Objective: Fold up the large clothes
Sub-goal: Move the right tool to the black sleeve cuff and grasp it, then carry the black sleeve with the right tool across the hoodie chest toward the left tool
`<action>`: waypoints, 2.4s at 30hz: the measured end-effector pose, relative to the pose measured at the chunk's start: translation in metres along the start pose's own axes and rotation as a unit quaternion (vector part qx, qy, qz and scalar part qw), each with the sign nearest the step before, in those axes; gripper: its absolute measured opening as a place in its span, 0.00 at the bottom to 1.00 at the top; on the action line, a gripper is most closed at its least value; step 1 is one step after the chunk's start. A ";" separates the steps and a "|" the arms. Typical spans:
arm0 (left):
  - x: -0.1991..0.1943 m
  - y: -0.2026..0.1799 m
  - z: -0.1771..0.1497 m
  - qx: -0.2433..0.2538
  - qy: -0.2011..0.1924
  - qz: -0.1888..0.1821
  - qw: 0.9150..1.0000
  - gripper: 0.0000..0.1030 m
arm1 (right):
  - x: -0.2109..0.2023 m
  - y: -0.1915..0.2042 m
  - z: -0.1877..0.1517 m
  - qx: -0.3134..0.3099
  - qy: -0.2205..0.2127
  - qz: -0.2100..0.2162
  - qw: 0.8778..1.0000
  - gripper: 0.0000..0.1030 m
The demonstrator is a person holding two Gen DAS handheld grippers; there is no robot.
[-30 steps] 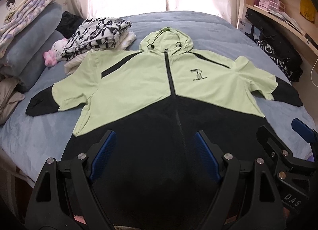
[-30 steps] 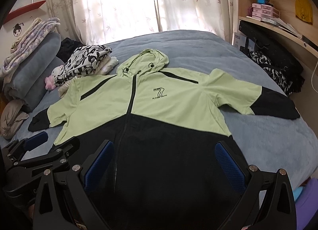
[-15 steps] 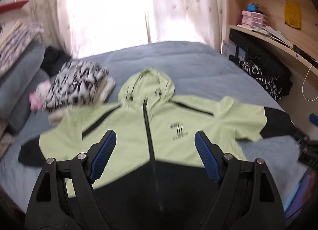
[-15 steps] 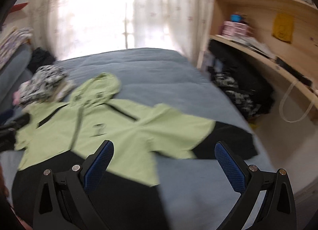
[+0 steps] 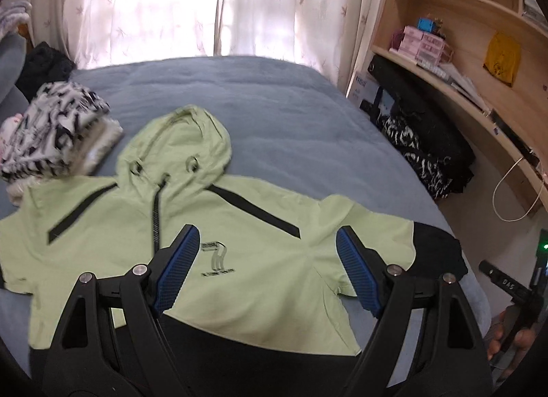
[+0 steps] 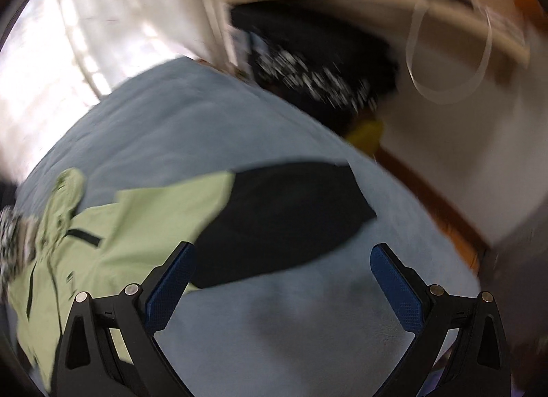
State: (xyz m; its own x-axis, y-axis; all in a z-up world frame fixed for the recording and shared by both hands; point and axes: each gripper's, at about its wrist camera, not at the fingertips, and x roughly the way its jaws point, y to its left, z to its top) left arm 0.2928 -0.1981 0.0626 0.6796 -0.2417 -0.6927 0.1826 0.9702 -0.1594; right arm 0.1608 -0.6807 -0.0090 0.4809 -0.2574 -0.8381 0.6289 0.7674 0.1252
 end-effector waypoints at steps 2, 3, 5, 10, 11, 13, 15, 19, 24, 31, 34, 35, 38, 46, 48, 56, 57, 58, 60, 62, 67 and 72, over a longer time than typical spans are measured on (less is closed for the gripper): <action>0.027 -0.006 -0.014 -0.001 0.020 0.013 1.000 0.78 | 0.035 -0.032 0.006 0.042 0.019 0.012 0.999 1.00; 0.044 -0.010 -0.018 -0.001 0.034 0.020 0.999 0.78 | 0.046 -0.042 0.006 0.059 0.023 0.014 0.998 1.00; 0.069 -0.013 -0.033 -0.001 0.056 0.018 0.998 0.77 | 0.072 -0.066 0.007 0.104 0.030 0.033 0.994 0.98; 0.123 -0.016 -0.062 -0.020 0.074 0.018 0.997 0.77 | 0.113 -0.093 -0.007 0.182 0.045 0.064 0.980 0.77; 0.129 -0.016 -0.068 -0.020 0.074 0.018 0.997 0.77 | 0.118 -0.095 -0.006 0.186 0.036 0.062 0.980 0.77; 0.140 -0.018 -0.076 -0.020 0.071 0.016 0.997 0.77 | 0.120 -0.094 -0.006 0.186 0.027 0.052 0.981 0.77; 0.145 -0.019 -0.082 -0.014 0.070 0.007 0.997 0.77 | 0.123 -0.085 -0.007 0.185 0.024 0.044 0.981 0.77; 0.144 -0.022 -0.087 0.012 0.051 0.014 0.999 0.77 | 0.134 -0.064 -0.002 0.170 0.030 0.032 0.985 0.35; 0.131 -0.003 -0.085 -0.002 0.032 0.028 0.999 0.77 | 0.092 -0.034 0.013 0.165 -0.032 0.077 0.983 0.12; 0.093 0.047 -0.070 -0.019 -0.019 0.081 0.996 0.57 | -0.028 0.119 0.008 -0.002 -0.122 0.254 0.960 0.09; 0.074 0.066 -0.067 -0.019 -0.041 0.098 0.994 0.44 | -0.060 0.194 -0.015 -0.072 -0.115 0.334 0.933 0.08; 0.068 0.076 -0.067 -0.021 -0.042 0.099 0.994 0.39 | -0.066 0.219 -0.027 -0.097 -0.111 0.349 0.925 0.08; 0.056 0.105 -0.070 -0.037 -0.036 0.111 0.992 0.28 | -0.065 0.286 -0.068 -0.167 -0.094 0.363 0.912 0.08; 0.062 0.196 -0.115 -0.105 0.046 0.096 0.989 0.28 | 0.033 0.359 -0.192 -0.234 0.057 0.286 0.927 0.09; 0.064 0.200 -0.128 -0.101 0.055 0.095 0.989 0.28 | 0.042 0.339 -0.204 -0.213 0.064 0.262 0.939 0.10; 0.070 0.167 -0.152 -0.072 0.075 0.046 0.993 0.31 | 0.093 0.206 -0.133 -0.129 0.017 0.169 0.977 0.51; 0.071 0.160 -0.153 -0.066 0.075 0.041 0.994 0.31 | 0.098 0.188 -0.123 -0.099 0.018 0.176 0.979 0.51; 0.071 0.153 -0.155 -0.059 0.076 0.037 0.995 0.31 | 0.099 0.175 -0.118 -0.083 0.020 0.180 0.980 0.51; 0.071 0.141 -0.159 -0.049 0.079 0.030 0.995 0.31 | 0.117 0.148 -0.101 -0.032 0.028 0.192 0.980 0.51; 0.072 0.131 -0.161 -0.039 0.083 0.024 0.995 0.31 | 0.133 0.129 -0.089 0.004 0.038 0.196 0.980 0.51; 0.073 0.116 -0.167 -0.017 0.090 0.021 0.996 0.31 | 0.168 0.101 -0.064 0.084 0.044 0.194 0.976 0.50; 0.076 0.114 -0.170 -0.013 0.095 0.022 0.995 0.31 | 0.196 0.080 -0.053 0.151 0.042 0.192 0.969 0.34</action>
State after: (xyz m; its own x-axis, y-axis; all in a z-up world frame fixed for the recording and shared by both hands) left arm 0.2439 -0.1025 -0.1279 0.5401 -0.1934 -0.8191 0.1346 0.9806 -0.1427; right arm 0.2734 -0.6385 -0.1916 0.6718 0.0709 -0.7374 0.5691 0.5878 0.5750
